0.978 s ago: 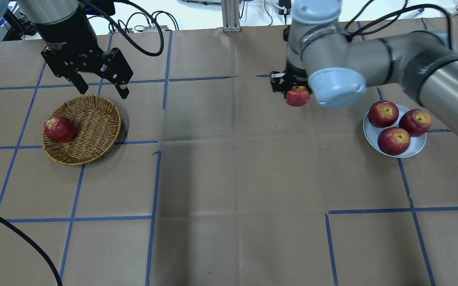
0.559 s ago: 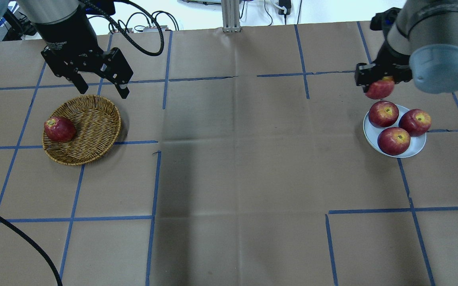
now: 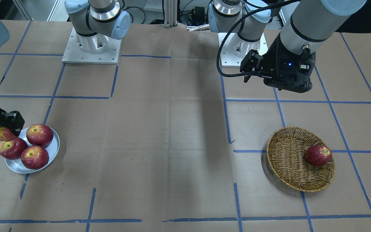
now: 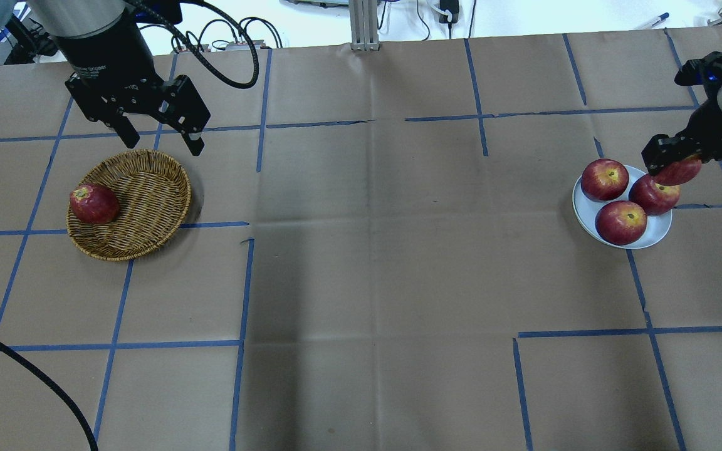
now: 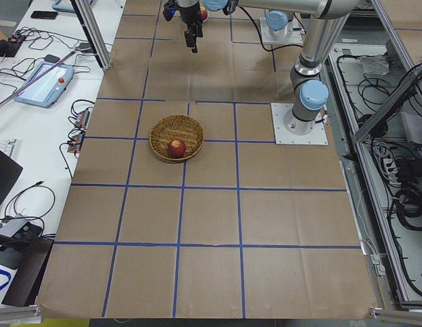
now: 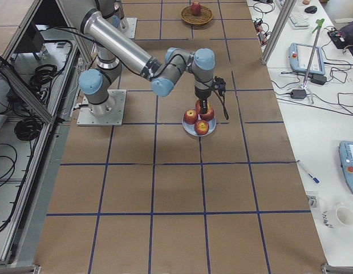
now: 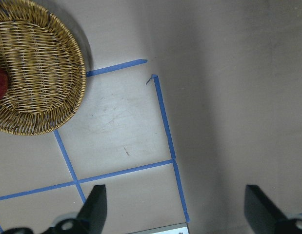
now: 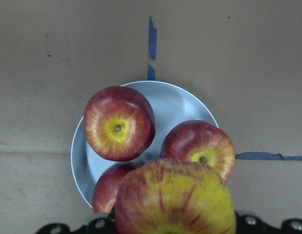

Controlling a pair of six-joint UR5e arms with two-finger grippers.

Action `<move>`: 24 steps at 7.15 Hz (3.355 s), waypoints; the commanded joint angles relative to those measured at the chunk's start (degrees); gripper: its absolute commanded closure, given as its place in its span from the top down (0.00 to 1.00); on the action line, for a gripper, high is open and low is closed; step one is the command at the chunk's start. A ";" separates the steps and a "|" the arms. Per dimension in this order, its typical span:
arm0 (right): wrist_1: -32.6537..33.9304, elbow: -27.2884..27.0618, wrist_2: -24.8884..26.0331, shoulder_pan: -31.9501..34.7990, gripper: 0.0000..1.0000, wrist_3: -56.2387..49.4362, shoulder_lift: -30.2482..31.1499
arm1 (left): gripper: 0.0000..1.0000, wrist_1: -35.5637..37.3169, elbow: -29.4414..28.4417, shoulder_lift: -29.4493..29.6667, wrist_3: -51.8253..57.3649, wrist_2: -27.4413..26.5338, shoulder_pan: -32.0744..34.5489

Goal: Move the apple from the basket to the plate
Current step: 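Carry the apple with the right gripper onto the white plate, then open the right gripper and lift it away from the plate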

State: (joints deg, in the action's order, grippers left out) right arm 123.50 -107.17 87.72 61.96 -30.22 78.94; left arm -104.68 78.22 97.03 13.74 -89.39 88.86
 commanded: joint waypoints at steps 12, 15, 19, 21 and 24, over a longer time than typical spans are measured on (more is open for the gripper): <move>-18.65 14.05 -2.39 8.94 1.00 8.47 6.63 | 0.99 -0.09 0.00 -0.09 0.06 0.00 0.00; -31.55 17.08 2.43 20.26 1.00 25.44 10.00 | 0.99 -0.09 0.00 -0.09 0.06 0.00 0.09; -32.27 16.73 4.30 27.60 1.00 32.77 10.52 | 0.99 -0.09 0.00 -0.18 0.06 0.00 0.09; -32.09 16.73 4.30 27.51 1.00 32.60 10.79 | 0.99 -0.09 0.00 -0.18 0.06 0.00 0.09; -32.09 16.73 4.30 27.51 1.00 32.60 10.79 | 0.99 -0.09 0.00 -0.26 0.06 0.00 0.09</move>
